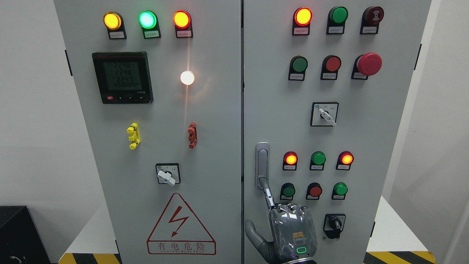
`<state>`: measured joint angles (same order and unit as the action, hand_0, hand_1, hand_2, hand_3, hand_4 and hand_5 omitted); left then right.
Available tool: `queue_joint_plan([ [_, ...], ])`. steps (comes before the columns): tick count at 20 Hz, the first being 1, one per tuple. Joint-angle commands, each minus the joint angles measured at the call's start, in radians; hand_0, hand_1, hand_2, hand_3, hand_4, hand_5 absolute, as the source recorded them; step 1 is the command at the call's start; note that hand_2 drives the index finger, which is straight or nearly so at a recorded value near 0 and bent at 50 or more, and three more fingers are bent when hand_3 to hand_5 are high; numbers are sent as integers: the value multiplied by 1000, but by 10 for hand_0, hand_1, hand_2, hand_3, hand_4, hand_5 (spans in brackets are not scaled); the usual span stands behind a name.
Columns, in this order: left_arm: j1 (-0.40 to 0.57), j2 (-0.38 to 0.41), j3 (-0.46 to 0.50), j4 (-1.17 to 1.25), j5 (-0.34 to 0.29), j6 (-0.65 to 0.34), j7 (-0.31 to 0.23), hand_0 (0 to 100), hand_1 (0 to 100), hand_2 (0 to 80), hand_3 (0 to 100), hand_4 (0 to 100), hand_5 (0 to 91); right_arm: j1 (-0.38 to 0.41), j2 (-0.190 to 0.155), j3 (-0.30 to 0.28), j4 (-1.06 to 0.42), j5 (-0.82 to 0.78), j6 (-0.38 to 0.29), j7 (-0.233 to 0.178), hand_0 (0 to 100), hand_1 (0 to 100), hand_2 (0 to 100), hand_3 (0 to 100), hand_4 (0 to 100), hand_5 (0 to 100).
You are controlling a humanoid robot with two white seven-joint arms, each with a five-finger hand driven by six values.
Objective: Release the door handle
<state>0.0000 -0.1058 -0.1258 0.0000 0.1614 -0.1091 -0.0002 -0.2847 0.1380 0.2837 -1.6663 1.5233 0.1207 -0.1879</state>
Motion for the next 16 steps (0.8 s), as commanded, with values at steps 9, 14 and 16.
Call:
queue_joint_plan([
  [9,-26,0,0,29,0,0,0,120,556,0,0,0,0,4,2,5,34,-2,1,2,351,252,26,1000,1000,1000],
  [14,-26,0,0,29,0,0,0,120,556,0,0,0,0,7,2,11,40,-2,1,2,352,253,30,1000,1000,1000],
  [16,-26,0,0,29,1,0,0,120,556,0,0,0,0,7,3,12,46,-2,1,2,353,253,32,1000,1000,1000],
])
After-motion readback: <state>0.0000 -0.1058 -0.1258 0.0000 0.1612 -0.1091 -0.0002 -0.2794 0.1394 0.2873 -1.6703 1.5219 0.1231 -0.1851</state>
